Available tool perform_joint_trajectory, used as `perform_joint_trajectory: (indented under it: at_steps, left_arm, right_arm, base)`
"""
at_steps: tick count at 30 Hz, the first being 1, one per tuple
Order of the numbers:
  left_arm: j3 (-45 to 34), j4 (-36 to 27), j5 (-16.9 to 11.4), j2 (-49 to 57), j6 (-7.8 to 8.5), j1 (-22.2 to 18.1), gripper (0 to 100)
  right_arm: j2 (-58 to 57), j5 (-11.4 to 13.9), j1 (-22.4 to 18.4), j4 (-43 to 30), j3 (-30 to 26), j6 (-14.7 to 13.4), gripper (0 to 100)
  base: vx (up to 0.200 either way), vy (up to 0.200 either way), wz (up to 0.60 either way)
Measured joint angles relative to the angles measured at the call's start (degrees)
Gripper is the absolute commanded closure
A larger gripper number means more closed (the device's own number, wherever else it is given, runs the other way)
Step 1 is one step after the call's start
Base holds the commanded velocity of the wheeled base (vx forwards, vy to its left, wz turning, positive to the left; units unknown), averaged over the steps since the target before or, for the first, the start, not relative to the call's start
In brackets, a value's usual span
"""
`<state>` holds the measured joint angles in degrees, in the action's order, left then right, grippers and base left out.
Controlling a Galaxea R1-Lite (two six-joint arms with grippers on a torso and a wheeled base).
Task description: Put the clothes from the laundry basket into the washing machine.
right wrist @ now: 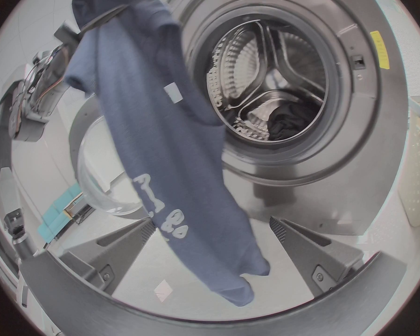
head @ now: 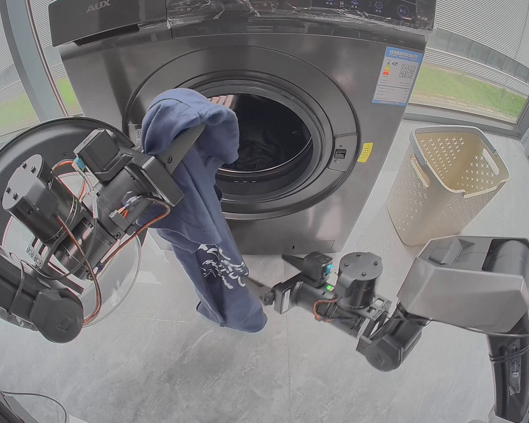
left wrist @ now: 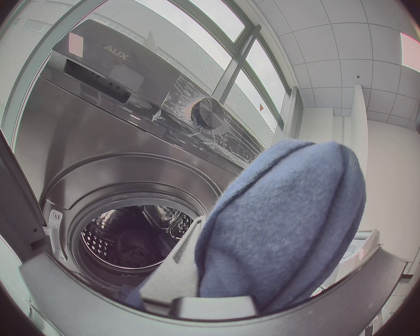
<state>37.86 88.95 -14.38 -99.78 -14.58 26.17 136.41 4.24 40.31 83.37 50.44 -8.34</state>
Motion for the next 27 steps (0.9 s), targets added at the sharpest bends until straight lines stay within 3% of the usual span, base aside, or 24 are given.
perform_joint_trajectory:
  at_steps: [10, 18, 21, 27]
  left_arm:
    - [-0.68, 0.0, -0.34, 0.09, 0.51, 0.28, 100]
    - [-0.6, 0.02, -0.37, 0.09, 0.55, 0.09, 100]
    - [-0.52, 0.02, -0.39, 0.11, 0.55, 0.34, 100]
    - [-0.46, 0.02, -0.39, 0.28, 0.41, 1.0, 100]
  right_arm:
    - [-1.52, 2.56, -6.91, -7.17, 7.4, 0.16, 0]
    - [-3.12, 3.83, -11.79, -8.9, 7.24, 1.45, 0]
    - [-3.58, 3.22, -12.68, -10.92, 7.9, 1.5, 0]
    - [-1.68, 0.55, -10.54, -13.78, 14.04, 1.56, 0]
  base:
    - [0.0, 0.0, 0.0]
    - [0.0, 0.0, 0.0]
    - [0.0, 0.0, 0.0]
    - [0.0, 0.0, 0.0]
